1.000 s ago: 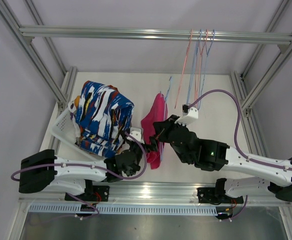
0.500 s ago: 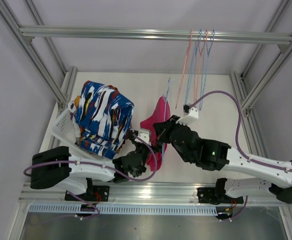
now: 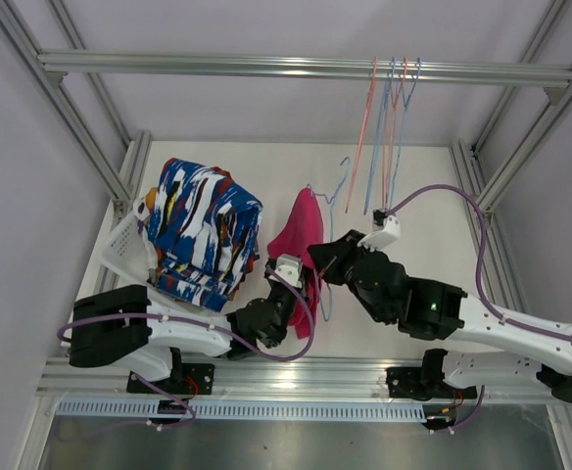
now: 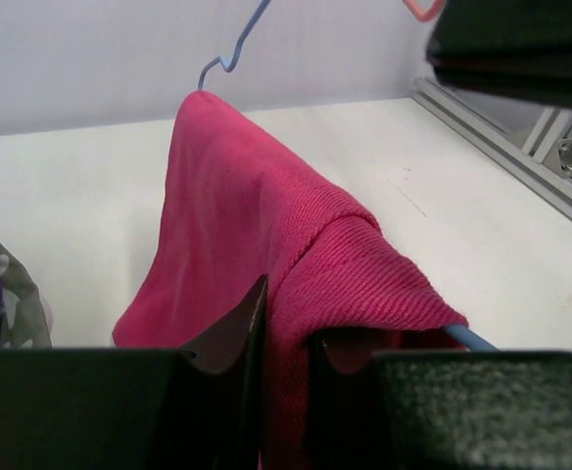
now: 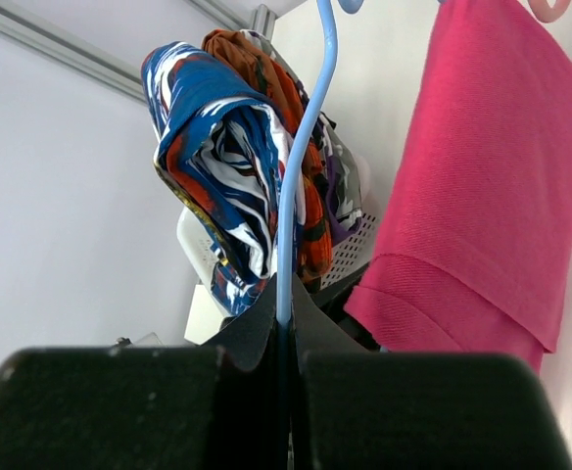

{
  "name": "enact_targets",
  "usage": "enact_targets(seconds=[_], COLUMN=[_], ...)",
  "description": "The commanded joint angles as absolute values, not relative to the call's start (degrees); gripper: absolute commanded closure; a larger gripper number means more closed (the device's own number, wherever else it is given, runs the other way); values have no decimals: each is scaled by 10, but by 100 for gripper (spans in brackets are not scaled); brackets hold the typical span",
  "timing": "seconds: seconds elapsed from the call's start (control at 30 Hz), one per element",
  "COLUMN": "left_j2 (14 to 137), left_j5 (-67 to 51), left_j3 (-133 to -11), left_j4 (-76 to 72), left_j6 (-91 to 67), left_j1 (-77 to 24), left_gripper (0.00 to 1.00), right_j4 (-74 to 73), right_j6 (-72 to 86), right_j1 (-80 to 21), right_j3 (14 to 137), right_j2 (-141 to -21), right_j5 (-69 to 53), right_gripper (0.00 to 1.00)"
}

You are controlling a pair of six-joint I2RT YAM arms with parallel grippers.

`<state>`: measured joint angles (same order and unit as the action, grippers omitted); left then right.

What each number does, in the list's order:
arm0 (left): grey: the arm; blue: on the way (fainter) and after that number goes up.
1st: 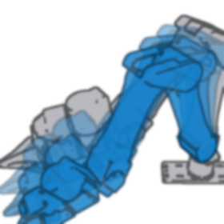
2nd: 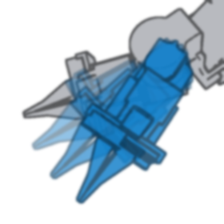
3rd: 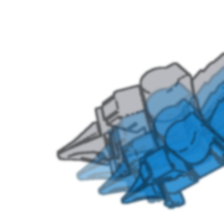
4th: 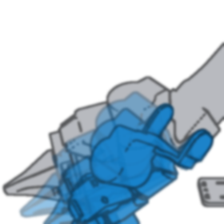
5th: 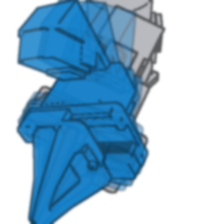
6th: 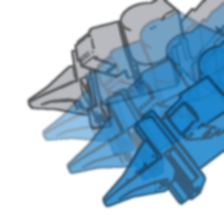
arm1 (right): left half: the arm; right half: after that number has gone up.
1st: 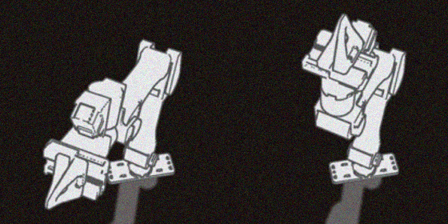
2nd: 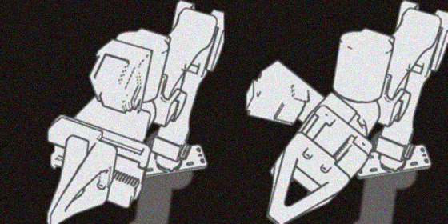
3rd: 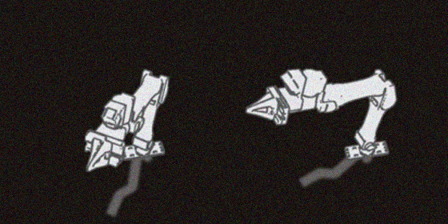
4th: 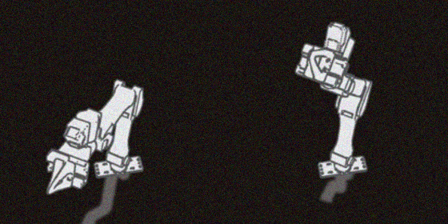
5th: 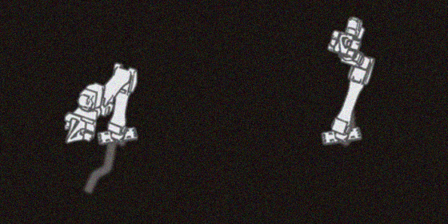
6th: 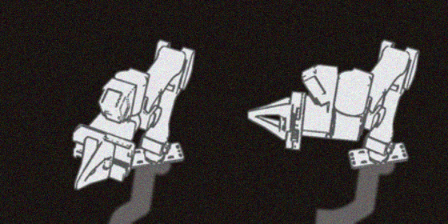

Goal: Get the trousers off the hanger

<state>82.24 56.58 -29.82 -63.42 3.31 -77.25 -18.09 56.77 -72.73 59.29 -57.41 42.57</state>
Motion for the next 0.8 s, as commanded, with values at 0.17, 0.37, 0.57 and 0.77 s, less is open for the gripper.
enact_targets(seconds=[0.17,0.37,0.57,0.77], left_j2=[781,688,607,556], left_j5=[556,510,479,474], left_j3=[-340,-382,-433,-507], left_j4=[-678,-498,-348,-236], left_j6=[84,39,28,60], left_j1=[-769,-769,-769,-769], left_gripper=[99,99,99,99], right_j4=[-145,-136,-122,-84], right_j6=[589,599,604,607], right_j1=[-727,-713,-690,-657], right_j3=[564,515,476,446], right_j2=[-517,-501,-499,-531], right_j5=[458,459,447,404], right_gripper=[100,100,100,100])
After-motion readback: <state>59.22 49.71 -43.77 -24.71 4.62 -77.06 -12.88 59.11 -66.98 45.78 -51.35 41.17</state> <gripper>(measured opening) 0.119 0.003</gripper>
